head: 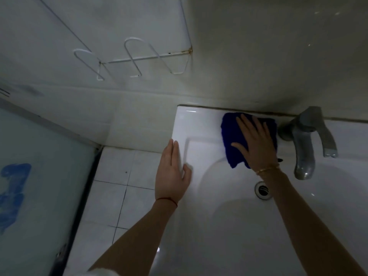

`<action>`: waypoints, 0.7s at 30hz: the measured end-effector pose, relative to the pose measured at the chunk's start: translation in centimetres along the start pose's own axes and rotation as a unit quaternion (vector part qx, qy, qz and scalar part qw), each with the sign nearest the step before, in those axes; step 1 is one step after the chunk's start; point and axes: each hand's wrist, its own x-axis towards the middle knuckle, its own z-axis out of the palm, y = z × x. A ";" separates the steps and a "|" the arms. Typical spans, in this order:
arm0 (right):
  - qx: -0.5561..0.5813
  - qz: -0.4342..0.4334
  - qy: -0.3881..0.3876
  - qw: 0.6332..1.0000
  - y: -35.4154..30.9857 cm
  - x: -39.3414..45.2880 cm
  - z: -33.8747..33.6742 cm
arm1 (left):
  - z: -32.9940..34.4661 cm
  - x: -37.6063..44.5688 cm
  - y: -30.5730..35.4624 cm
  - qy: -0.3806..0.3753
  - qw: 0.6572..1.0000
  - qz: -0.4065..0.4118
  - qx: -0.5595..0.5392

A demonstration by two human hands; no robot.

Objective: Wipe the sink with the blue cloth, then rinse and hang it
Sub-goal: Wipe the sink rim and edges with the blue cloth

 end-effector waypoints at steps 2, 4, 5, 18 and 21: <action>0.006 0.030 0.012 0.999 -0.2 -0.2 0.0 | 0.0 0.0 0.1 0.005 1.000 0.003 0.004; 0.003 0.040 0.015 0.999 -2.3 0.8 0.2 | 0.0 -0.1 0.1 0.005 1.000 0.005 0.006; -0.002 0.025 0.010 1.000 -3.8 1.6 0.3 | 0.0 -0.1 0.1 0.006 1.000 0.008 0.005; 0.003 0.013 0.010 1.000 0.7 -0.4 0.0 | 0.0 0.1 -0.1 0.009 1.000 0.006 -0.017; 0.014 0.048 0.024 0.998 0.8 -0.6 0.1 | 0.1 0.0 -0.1 0.009 1.000 0.008 -0.010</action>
